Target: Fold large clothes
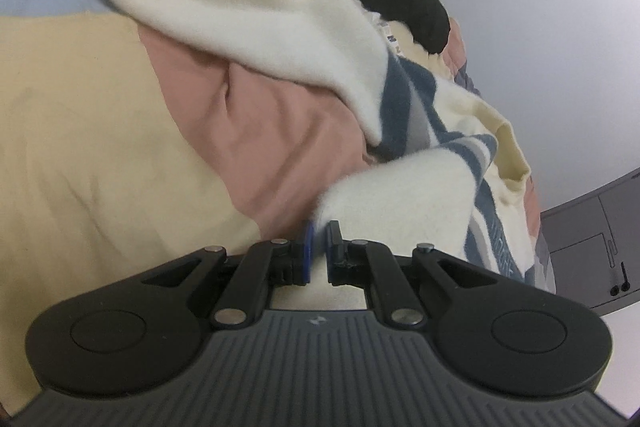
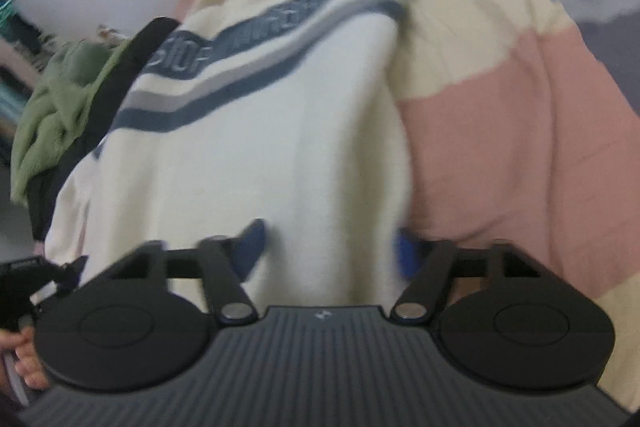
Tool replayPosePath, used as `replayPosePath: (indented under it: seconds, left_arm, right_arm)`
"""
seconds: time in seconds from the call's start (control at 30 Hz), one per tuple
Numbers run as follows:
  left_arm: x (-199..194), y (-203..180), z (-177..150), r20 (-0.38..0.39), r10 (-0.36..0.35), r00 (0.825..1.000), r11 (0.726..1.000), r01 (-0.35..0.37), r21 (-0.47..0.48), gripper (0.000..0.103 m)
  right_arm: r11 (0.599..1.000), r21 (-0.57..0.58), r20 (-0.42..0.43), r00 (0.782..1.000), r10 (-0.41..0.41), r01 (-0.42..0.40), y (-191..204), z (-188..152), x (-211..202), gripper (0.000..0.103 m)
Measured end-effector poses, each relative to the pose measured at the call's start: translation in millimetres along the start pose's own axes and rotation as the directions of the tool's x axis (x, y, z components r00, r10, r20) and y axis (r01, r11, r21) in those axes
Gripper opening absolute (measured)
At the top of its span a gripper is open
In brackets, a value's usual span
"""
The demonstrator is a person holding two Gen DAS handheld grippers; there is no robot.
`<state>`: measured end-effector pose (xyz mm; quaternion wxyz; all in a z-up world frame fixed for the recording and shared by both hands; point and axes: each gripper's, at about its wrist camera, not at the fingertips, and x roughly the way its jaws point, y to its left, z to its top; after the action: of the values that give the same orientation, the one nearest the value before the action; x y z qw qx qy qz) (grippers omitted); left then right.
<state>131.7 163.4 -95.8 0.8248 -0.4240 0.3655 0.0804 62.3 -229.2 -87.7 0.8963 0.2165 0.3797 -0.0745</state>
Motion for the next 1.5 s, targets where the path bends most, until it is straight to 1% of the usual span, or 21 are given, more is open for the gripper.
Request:
replayPosePath:
  seconds: [0.03,0.07,0.13,0.2,0.3,0.37,0.43,0.5,0.57,0.63,0.73,0.8,0.93,0.97,1.0,1.03,1.07,1.13,1.3,1.43,1.5]
  left_arm:
    - [-2,-1,0,0.007,0.000,1.000,1.000,0.000,0.009,0.008]
    - [-6,-3,0,0.013,-0.006,1.000,1.000,0.006,0.018,0.008]
    - [-11,-7,0,0.023,-0.027,0.999,0.999,0.026,0.036,0.007]
    - [-18,-10,0,0.023,-0.051,0.998,0.998,0.050,0.046,0.006]
    - [-31,-14,0,0.003,-0.128,0.992,0.991,0.127,0.039,0.006]
    - [-39,-18,-1,-0.024,-0.204,0.979,0.978,0.205,0.047,0.006]
    - [-48,-22,-4,-0.044,-0.250,0.967,0.966,0.252,0.059,0.005]
    - [-52,-23,-9,-0.072,-0.269,0.960,0.960,0.274,0.060,0.005]
    - [-52,-26,-16,-0.096,-0.236,0.967,0.966,0.244,0.089,0.005]
    - [-48,-28,-23,-0.112,-0.183,0.977,0.971,0.197,0.133,0.006]
    - [-35,-33,-30,-0.172,-0.116,0.978,0.969,0.149,0.195,0.006]
    - [-31,-35,-34,-0.170,-0.073,0.983,0.966,0.112,0.233,0.006]
    - [-27,-34,-30,-0.190,-0.095,0.977,0.967,0.137,0.217,0.007]
    - [-28,-31,-28,-0.192,-0.109,0.975,0.969,0.148,0.196,0.011]
    - [-29,-30,-26,-0.195,-0.118,0.974,0.971,0.155,0.183,0.025]
    - [-30,-29,-24,-0.197,-0.129,0.972,0.971,0.164,0.173,0.037]
    - [-32,-29,-22,-0.193,-0.146,0.970,0.969,0.179,0.169,0.052]
    - [-42,-34,-21,-0.168,-0.173,0.970,0.961,0.204,0.185,0.053]
    - [-50,-51,-18,-0.123,-0.189,0.974,0.942,0.215,0.257,0.054]
    - [-37,-64,-26,-0.133,-0.130,0.983,0.928,0.168,0.333,0.054]
    - [-31,-59,-25,-0.124,-0.104,0.987,0.940,0.138,0.311,0.054]
  right_arm:
    - [1.000,-0.018,0.006,1.000,-0.002,0.002,2,0,-3,0.041]
    - [0.999,-0.033,0.009,1.000,0.003,-0.003,4,-1,-5,0.024]
    - [0.999,-0.052,0.020,1.000,0.019,-0.018,8,1,-12,0.019]
    - [0.996,-0.086,0.059,0.998,0.021,-0.016,12,5,-26,0.017]
    - [0.989,-0.145,0.127,0.992,0.010,0.009,19,15,-55,0.016]
    - [0.986,-0.161,0.175,0.984,-0.009,0.038,21,20,-76,0.016]
    - [0.988,-0.150,0.184,0.983,-0.014,0.042,17,29,-92,0.016]
    - [0.983,-0.167,0.182,0.982,-0.045,0.076,16,35,-101,0.016]
    - [0.970,-0.203,0.174,0.980,-0.098,0.134,13,38,-103,0.016]
    - [0.964,-0.207,0.128,0.982,-0.142,0.167,5,42,-94,0.016]
    - [0.968,-0.164,0.039,0.981,-0.188,0.192,-14,39,-72,0.017]
    - [0.969,-0.145,0.013,0.980,-0.200,0.199,-17,36,-65,0.018]
    - [0.944,-0.231,0.035,0.972,-0.232,0.234,-6,34,-61,0.023]
    - [0.944,-0.236,0.044,0.973,-0.226,0.230,-4,33,-61,0.025]
    - [0.943,-0.238,0.056,0.972,-0.226,0.233,-4,32,-63,0.027]
    - [0.942,-0.235,0.073,0.971,-0.228,0.239,-4,32,-65,0.033]
    - [0.942,-0.231,0.090,0.970,-0.228,0.243,-4,33,-68,0.044]
    - [0.948,-0.212,0.134,0.968,-0.211,0.236,-4,35,-75,0.055]
    - [0.963,-0.195,0.198,0.969,-0.146,0.185,-1,41,-82,0.055]
    - [0.968,-0.216,0.177,0.980,-0.092,0.130,12,43,-68,0.055]
    - [0.971,-0.211,0.174,0.982,-0.073,0.110,17,44,-59,0.055]
